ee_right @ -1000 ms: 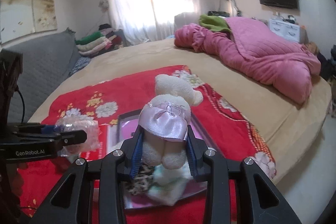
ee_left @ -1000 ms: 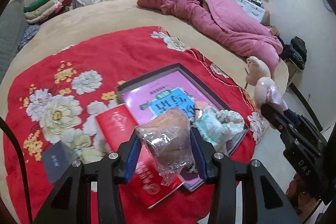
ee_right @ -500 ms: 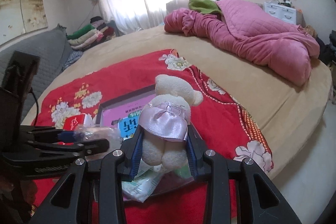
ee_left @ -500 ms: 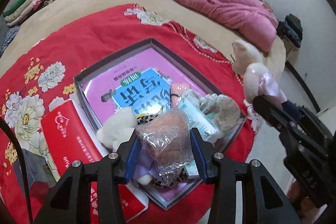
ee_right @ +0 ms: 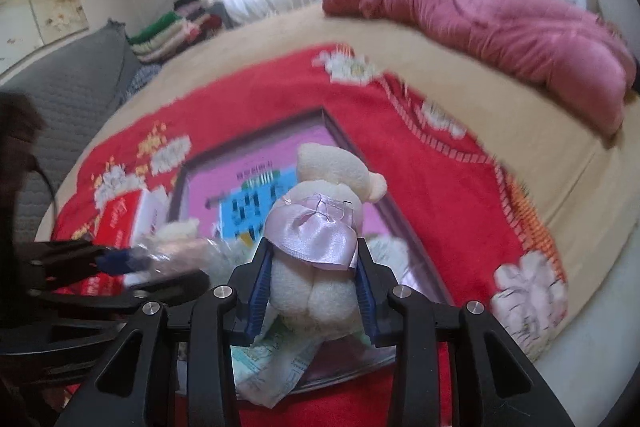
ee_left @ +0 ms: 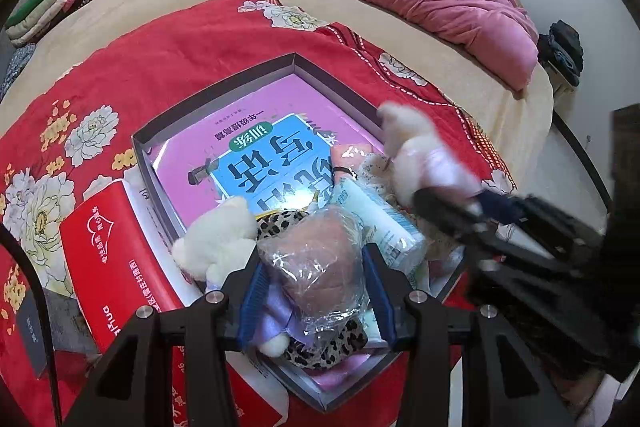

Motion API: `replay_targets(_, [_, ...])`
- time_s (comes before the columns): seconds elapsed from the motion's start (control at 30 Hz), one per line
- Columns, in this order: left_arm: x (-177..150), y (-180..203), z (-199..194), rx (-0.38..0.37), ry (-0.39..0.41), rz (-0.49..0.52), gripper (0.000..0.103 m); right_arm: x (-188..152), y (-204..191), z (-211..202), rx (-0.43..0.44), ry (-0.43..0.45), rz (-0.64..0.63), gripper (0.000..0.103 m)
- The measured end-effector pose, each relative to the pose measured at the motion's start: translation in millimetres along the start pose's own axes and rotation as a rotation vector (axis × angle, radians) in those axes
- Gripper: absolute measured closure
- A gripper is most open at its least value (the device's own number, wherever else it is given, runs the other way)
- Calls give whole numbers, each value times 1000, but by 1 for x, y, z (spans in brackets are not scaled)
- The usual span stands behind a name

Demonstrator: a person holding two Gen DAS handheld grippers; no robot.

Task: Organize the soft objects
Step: 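Lower the plastic bag into the tray with left gripper while right releases the small bear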

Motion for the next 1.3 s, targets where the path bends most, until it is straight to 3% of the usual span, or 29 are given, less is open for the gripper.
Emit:
replay_targets(0.27, [-1, 0, 1, -4, -3, 0, 55, -4, 6, 1, 48, 5, 107, 55])
replay_targets(0.33, [-1, 0, 1, -7, -5, -2, 55, 0, 6, -6, 56, 27, 110, 44])
replay_targets(0.47, [-1, -1, 1, -9, -7, -7, 55, 6, 7, -17, 56, 51, 118, 43])
replay_targets(0.67, [-2, 2, 2, 3, -11, 20, 51, 15, 16, -40, 13, 99, 126, 43])
replay_targets(0.8, [-2, 4, 2, -4, -9, 20, 45, 19, 22, -49, -34, 111, 117, 32])
replay_targets(1.3, [1, 5, -8, -18, 20, 8, 31, 7, 30, -54, -100, 94, 107, 30])
Point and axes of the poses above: each gripper's, at about its wrist camera, not at the fingertips, and z roughly the way its jaws point, y to its right, x to its top, the point moved 9 cm from there along z, roughly the way its jaws point, and after that the axes turned 14 degrees about y, right-handed, at the moved point
